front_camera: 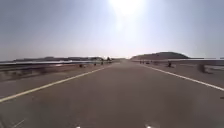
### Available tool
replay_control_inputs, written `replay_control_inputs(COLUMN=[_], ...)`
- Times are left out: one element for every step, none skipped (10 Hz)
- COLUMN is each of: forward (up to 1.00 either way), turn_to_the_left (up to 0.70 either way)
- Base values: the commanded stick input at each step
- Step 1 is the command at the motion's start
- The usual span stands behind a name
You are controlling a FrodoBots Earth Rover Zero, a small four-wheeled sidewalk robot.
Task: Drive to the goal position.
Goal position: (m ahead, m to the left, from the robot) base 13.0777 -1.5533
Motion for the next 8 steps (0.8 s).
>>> replay_control_inputs(forward=[0.70, 0.70, 0.70, 0.70, 0.70, 0.70, 0.70, 0.70], turn_to_the_left=[0.00, 0.00, 0.00, 0.00, 0.00, 0.00, 0.00, 0.00])
